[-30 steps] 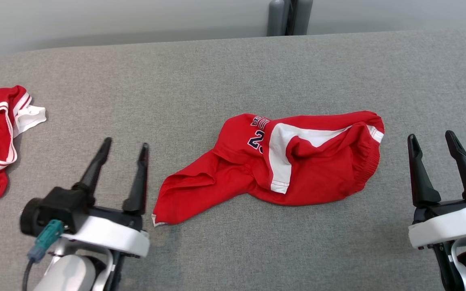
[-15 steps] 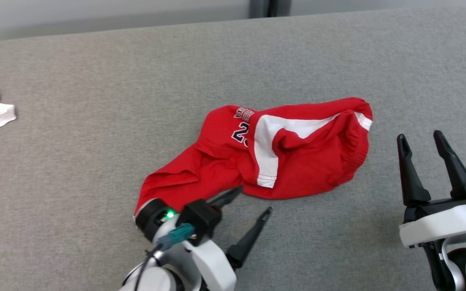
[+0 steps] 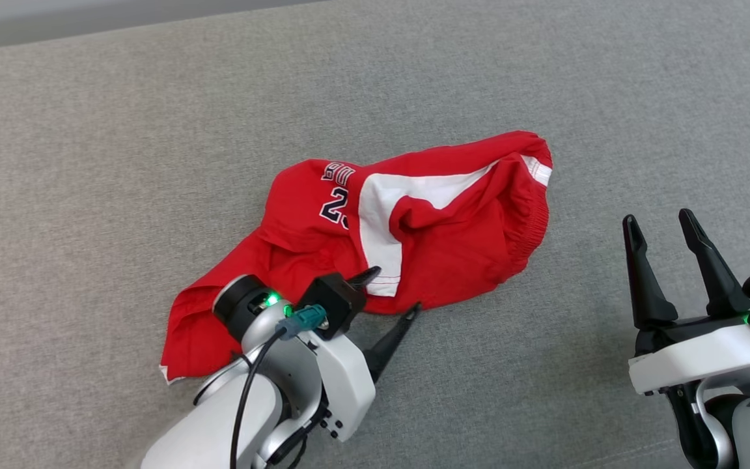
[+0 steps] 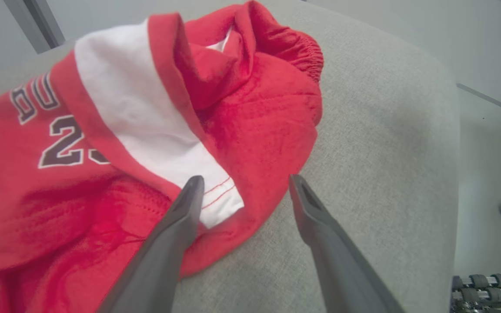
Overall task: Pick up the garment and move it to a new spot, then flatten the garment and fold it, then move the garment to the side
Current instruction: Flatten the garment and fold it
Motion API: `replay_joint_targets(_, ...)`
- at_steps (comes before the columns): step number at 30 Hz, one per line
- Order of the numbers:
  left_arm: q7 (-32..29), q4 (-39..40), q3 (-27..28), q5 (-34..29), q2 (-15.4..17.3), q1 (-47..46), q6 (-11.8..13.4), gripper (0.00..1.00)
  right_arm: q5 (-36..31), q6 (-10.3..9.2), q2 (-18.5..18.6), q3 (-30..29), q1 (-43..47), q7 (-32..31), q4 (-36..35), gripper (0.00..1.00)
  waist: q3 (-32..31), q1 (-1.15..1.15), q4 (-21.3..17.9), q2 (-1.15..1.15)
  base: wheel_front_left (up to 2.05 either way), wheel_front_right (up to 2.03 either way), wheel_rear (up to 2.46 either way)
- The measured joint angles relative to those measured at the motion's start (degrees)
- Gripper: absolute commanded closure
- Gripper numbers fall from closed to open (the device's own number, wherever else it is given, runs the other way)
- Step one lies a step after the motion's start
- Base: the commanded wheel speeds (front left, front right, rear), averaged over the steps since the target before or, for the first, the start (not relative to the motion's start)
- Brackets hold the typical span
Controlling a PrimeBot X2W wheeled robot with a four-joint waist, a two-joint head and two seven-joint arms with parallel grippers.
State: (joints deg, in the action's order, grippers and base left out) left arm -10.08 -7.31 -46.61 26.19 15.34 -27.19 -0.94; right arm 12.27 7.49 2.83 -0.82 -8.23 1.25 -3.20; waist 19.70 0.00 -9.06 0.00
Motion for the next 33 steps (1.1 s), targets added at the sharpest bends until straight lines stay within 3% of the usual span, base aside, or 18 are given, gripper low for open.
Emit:
replay_joint_targets(2, -0.54, -0.73, 0.22, 0.03, 0.22, -0.31, 0.05, 0.0, 0.26, 0.0, 0.01, 0.05, -0.05, 0.33, 0.32, 0.0, 0.29, 0.0, -0.42, 0.0, 0.0, 0.0, 0.0)
replay_joint_targets(4, -1.15, -1.37, 0.19, 0.02, 0.65, -0.35, 0.45, 0.3, 0.31, 0.0, 0.0, 0.03, -0.08, 0.42, 0.58, 0.0, 0.5, 0.0, -0.59, 0.0, 0.0, 0.0, 0.0)
replay_joint_targets(5, -1.65, -1.7, 0.11, 0.03, 0.83, -0.39, 0.48, 0.3, 0.33, 0.0, 0.0, 0.07, -0.14, 0.55, 0.75, 0.0, 0.58, 0.0, -0.63, 0.0, 0.0, 0.0, 0.0)
replay_joint_targets(6, -1.86, -1.89, 0.12, 0.03, 0.94, -0.41, 0.48, 0.82, 0.36, 0.0, 0.01, 0.09, -0.26, 0.56, 0.89, 0.0, 0.65, 0.0, -0.63, 0.0, 0.0, 0.0, 0.0)
replay_joint_targets(7, -1.85, -2.01, 0.18, 0.02, 1.04, -0.49, 0.54, 1.0, 0.38, 0.0, 0.01, 0.09, -0.47, 0.66, 1.04, 0.0, 0.72, 0.0, -0.59, 0.0, 0.0, 0.0, 0.0)
replay_joint_targets(22, 1.65, -1.14, 1.1, -0.18, 1.09, -1.76, 1.55, 1.0, 0.71, 0.0, -0.01, 0.21, -2.77, 1.31, 2.57, 0.0, 0.72, 0.0, 0.8, 0.0, 0.0, 0.0, 0.0)
replay_joint_targets(23, 2.76, -0.4, 1.7, 0.54, 0.8, -1.44, 1.88, 0.84, 0.58, 0.0, 0.0, 0.05, -2.77, 1.3, 2.61, 0.0, 0.54, 0.0, 0.94, 0.0, 0.0, 0.0, 0.0)
replay_joint_targets(24, 3.79, 0.47, 2.23, 0.83, 0.65, -1.07, 2.27, 0.25, 0.38, 0.0, 0.0, -0.05, -2.77, 1.3, 2.61, 0.0, 0.33, 0.0, 1.1, 0.0, 0.0, 0.0, 0.0)
replay_joint_targets(25, 5.09, 1.45, 2.91, 1.19, 0.48, -0.63, 2.71, 0.0, 0.33, 0.0, 0.0, -0.12, -2.75, 1.29, 2.59, 0.0, 0.1, 0.0, 1.3, 0.0, 0.0, 0.0, 0.0)
replay_joint_targets(33, 15.57, 7.45, 11.02, 2.58, 1.14, 4.49, 9.69, 0.0, -0.44, 0.0, -0.01, -1.02, -2.1, 0.51, 2.07, 0.0, -1.72, 0.0, 3.74, 0.0, 0.0, 0.0, 0.0)
